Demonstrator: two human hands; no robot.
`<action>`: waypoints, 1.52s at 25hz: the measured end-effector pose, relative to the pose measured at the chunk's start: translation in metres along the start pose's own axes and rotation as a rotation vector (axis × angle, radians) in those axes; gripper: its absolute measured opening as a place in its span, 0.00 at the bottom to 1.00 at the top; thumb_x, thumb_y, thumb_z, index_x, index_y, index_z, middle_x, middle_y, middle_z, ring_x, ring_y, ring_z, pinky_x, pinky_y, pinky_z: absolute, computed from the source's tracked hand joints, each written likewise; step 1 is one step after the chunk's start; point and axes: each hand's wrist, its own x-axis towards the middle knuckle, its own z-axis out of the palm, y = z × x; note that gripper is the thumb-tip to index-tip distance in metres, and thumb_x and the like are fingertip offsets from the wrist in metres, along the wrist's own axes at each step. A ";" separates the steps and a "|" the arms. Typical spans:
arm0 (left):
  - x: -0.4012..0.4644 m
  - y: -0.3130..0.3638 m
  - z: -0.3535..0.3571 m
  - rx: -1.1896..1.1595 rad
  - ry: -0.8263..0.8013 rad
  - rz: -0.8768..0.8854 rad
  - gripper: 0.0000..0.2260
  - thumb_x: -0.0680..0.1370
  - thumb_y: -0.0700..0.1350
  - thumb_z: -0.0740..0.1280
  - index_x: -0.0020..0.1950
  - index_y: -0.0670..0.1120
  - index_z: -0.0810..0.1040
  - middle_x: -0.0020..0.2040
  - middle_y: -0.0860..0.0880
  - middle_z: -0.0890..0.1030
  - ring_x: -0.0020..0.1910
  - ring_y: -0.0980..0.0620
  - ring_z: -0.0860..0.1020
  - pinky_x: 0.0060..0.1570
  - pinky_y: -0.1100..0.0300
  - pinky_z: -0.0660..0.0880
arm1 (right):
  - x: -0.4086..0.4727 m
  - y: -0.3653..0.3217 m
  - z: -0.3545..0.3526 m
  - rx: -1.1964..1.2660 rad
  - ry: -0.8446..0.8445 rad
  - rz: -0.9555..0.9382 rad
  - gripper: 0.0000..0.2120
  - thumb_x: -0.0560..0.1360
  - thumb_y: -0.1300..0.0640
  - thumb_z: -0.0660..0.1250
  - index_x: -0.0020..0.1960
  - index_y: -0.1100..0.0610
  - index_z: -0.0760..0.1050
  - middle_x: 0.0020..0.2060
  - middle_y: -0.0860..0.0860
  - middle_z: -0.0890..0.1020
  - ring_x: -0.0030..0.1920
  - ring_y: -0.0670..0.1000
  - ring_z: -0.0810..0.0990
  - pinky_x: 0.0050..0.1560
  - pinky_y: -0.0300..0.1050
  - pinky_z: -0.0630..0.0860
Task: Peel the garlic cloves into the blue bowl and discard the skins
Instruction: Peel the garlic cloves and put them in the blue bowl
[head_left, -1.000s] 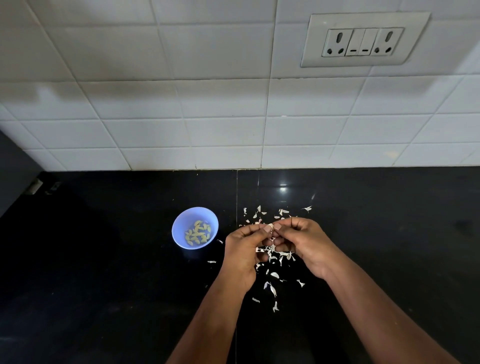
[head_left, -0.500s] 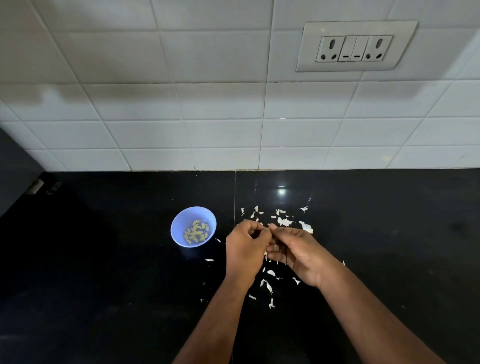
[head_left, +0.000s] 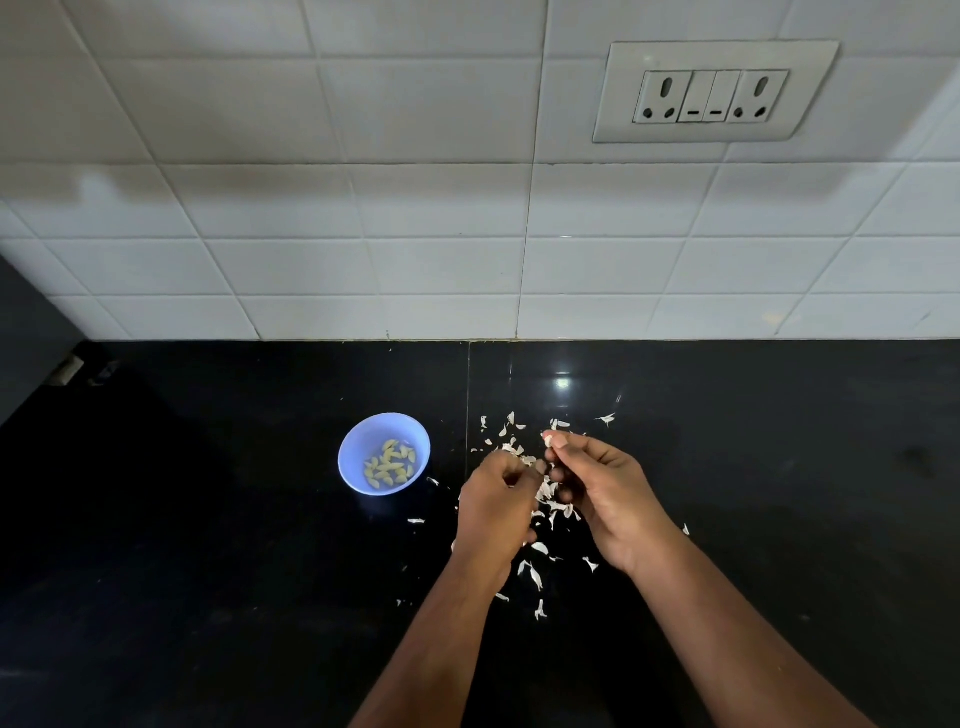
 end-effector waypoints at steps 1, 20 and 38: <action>-0.001 0.000 0.000 0.002 0.003 0.032 0.02 0.82 0.49 0.70 0.53 0.53 0.81 0.48 0.55 0.84 0.45 0.59 0.82 0.42 0.56 0.84 | 0.000 0.000 0.000 -0.016 0.010 -0.004 0.08 0.78 0.59 0.74 0.54 0.62 0.86 0.39 0.51 0.84 0.35 0.45 0.80 0.33 0.38 0.72; 0.004 -0.003 0.009 0.277 0.146 0.340 0.04 0.85 0.49 0.63 0.52 0.55 0.76 0.51 0.59 0.79 0.51 0.60 0.80 0.49 0.56 0.79 | 0.004 -0.008 0.012 -0.222 0.029 -0.013 0.10 0.80 0.64 0.67 0.43 0.65 0.84 0.32 0.54 0.81 0.33 0.49 0.80 0.36 0.41 0.80; 0.009 0.024 0.002 -0.533 0.022 -0.193 0.11 0.82 0.40 0.60 0.40 0.49 0.72 0.33 0.53 0.72 0.30 0.56 0.70 0.25 0.63 0.59 | 0.002 -0.011 0.010 -0.565 0.302 -0.321 0.04 0.80 0.53 0.68 0.46 0.47 0.80 0.40 0.52 0.86 0.37 0.52 0.83 0.40 0.52 0.81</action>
